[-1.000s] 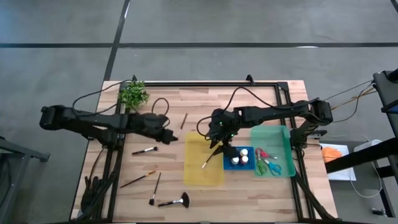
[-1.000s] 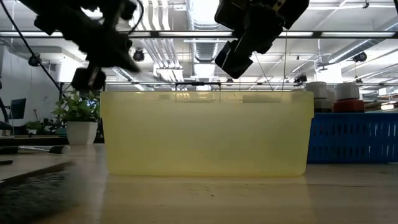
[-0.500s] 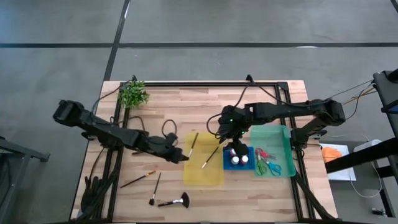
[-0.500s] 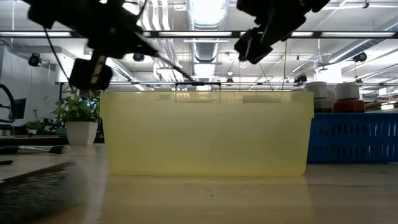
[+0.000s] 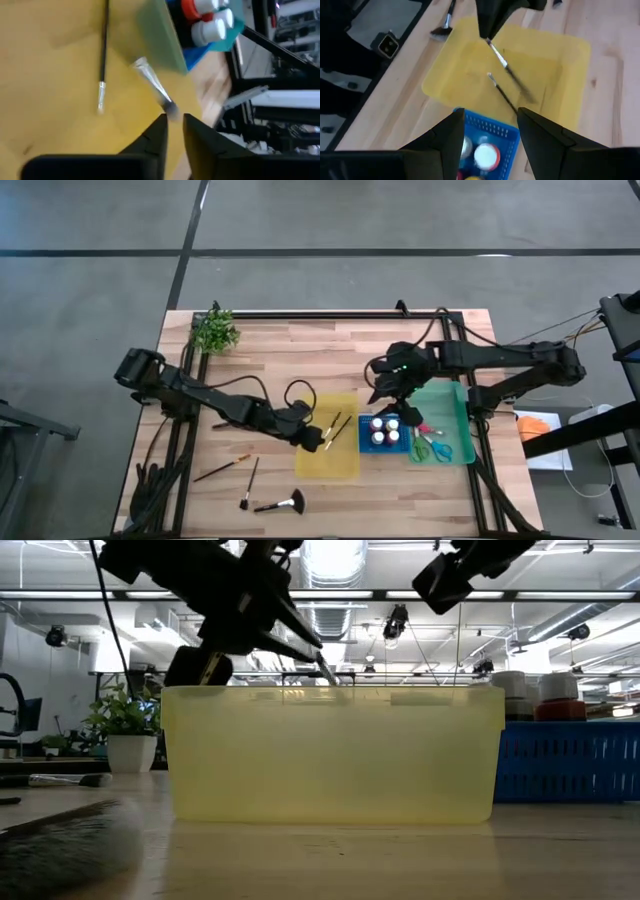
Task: Pick & Place Paint Supplies
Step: Put the silver and black eyeshadow brush into the yellow bin, then put the silver and black foundation brush into the yellow bin
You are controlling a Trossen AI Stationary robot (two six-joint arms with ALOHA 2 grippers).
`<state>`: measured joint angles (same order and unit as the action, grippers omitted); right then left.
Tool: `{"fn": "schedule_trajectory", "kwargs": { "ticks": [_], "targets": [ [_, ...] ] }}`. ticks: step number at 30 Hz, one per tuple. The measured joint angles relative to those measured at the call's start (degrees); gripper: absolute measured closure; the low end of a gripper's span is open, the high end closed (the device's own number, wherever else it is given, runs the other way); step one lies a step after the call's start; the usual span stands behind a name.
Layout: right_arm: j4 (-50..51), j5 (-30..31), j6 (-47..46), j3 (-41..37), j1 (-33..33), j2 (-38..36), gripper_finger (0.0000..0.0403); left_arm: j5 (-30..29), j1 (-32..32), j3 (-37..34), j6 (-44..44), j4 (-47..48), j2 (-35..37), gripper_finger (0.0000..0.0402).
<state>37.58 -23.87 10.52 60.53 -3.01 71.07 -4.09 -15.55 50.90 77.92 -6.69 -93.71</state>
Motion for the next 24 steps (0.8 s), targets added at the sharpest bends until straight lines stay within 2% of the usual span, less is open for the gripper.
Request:
{"fn": "schedule_trajectory", "kwargs": {
  "ticks": [4,7,12,15,18,22,24],
  "targets": [
    [-0.22,0.23,-0.06,-1.56,-0.04,-2.62,0.0222,-1.9,0.07,-0.19,0.54,0.93,0.27,0.029],
    [-0.56,1.36,-0.83,-2.71,-0.04,-3.98,0.0222,-2.11,0.12,0.36,-1.05,0.36,0.86,0.0273],
    [-2.3,1.59,-2.01,-4.29,-0.01,-5.15,0.0222,-1.96,0.11,3.94,-14.05,0.64,3.52,0.0269],
    [-4.41,1.58,-3.3,-4.61,0.0,-5.33,0.0222,-1.88,0.11,8.18,-23.44,5.68,5.85,0.0268],
    [-7.5,1.59,-5.16,-4.69,0.02,-5.38,0.0222,-0.47,0.13,13.88,-28.24,22.56,8.06,0.0268],
    [-13.05,1.54,-8.78,-4.9,0.15,-5.44,0.0222,-0.32,0.13,22.97,-30.83,55.88,8.81,0.0268],
    [-15.63,1.54,-10.23,-4.94,0.4,-5.46,0.0222,-1.12,0.13,26.31,-32.07,69.3,8.81,0.0268]
  ]
}}
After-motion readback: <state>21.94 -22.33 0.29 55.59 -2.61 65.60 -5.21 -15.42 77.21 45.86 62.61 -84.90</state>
